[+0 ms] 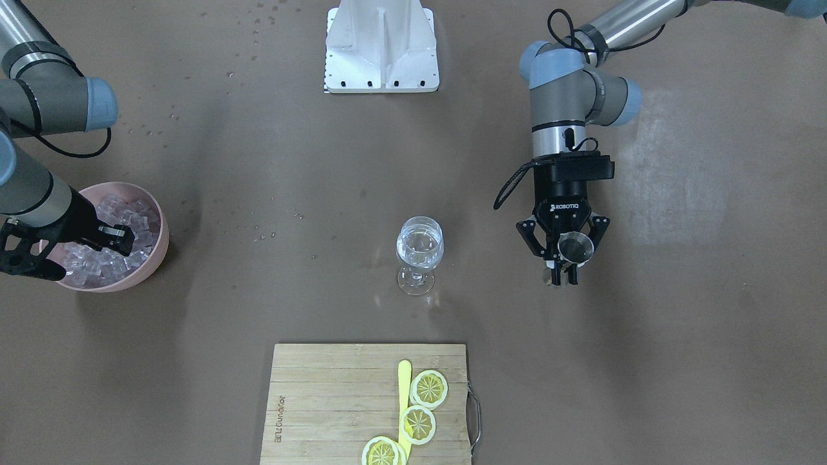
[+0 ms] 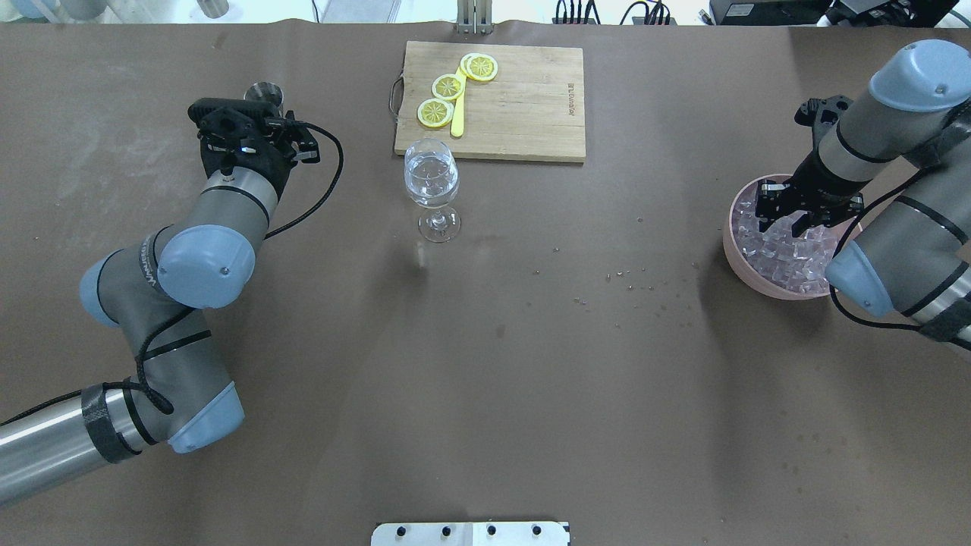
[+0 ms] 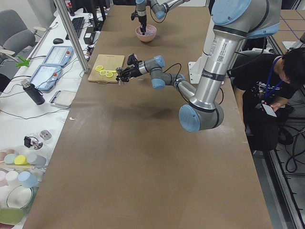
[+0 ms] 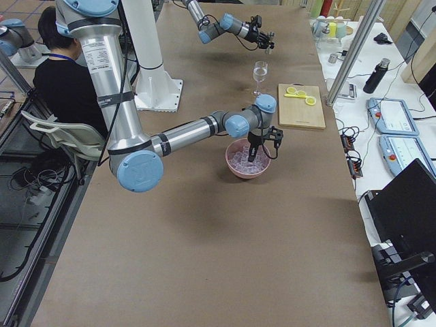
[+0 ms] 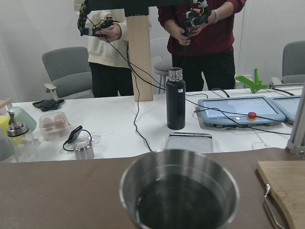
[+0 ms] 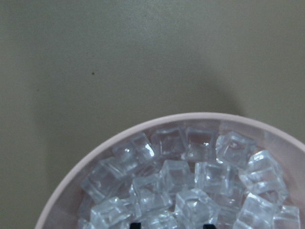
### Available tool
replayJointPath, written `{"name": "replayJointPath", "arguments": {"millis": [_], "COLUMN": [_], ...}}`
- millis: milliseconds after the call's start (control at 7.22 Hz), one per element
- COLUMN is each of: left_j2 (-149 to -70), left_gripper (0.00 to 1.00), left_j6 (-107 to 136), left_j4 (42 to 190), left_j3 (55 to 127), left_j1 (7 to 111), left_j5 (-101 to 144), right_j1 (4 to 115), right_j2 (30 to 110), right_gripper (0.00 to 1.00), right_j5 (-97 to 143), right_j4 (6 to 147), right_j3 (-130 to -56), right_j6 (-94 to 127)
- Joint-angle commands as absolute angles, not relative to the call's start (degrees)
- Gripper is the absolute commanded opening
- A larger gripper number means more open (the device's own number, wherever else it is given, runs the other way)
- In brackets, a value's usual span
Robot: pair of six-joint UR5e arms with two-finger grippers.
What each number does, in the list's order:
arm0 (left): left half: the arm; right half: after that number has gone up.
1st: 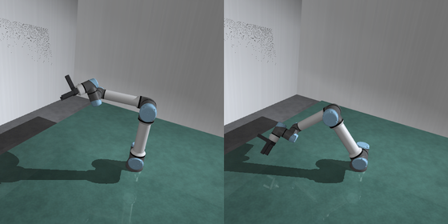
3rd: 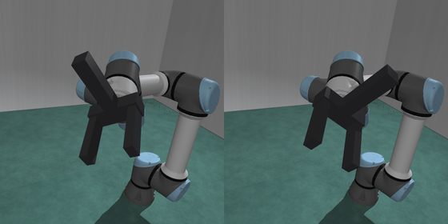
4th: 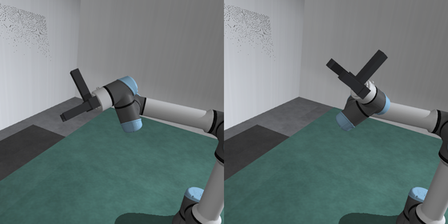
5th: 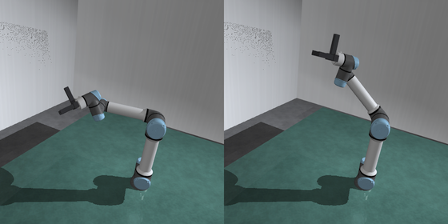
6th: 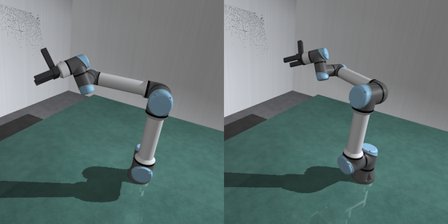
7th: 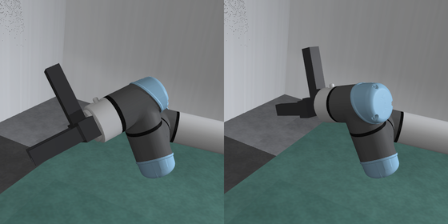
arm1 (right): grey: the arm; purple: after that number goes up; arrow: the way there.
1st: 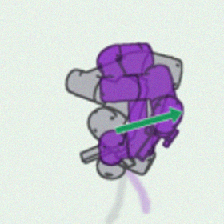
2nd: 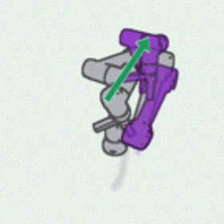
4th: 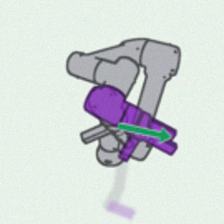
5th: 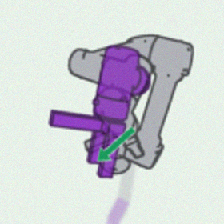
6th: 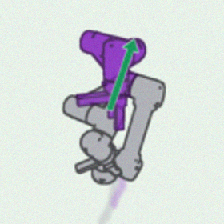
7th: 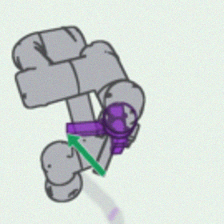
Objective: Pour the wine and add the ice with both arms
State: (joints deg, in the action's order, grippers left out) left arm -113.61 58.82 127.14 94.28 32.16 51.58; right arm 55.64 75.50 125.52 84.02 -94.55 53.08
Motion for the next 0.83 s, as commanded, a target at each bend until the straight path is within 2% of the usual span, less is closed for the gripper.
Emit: {"name": "replayJointPath", "arguments": {"millis": [0, 277, 554, 693], "left_j2": [-114.9, -117.6, -117.9, -117.5], "left_gripper": [0.23, 0.23, 0.23, 0.22], "left_j6": [58.5, 58.4, 58.1, 56.5], "left_j4": [123.7, 118.3, 113.6, 113.1], "left_j3": [94.5, 95.9, 99.2, 100.1], "left_j1": [31.3, 29.9, 29.6, 29.6], "left_j5": [50.4, 49.4, 48.4, 48.4], "right_j1": [55.6, 55.6, 55.7, 55.7], "right_j2": [75.5, 75.3, 75.1, 75.0], "right_gripper": [0.38, 0.22, 0.15, 0.24], "right_j5": [125.7, 125.6, 126.3, 126.6], "right_j4": [83.8, 83.8, 83.8, 83.8], "right_j3": [-94.6, -94.7, -95.0, -95.0], "right_j6": [53.3, 53.4, 53.4, 53.4]}}
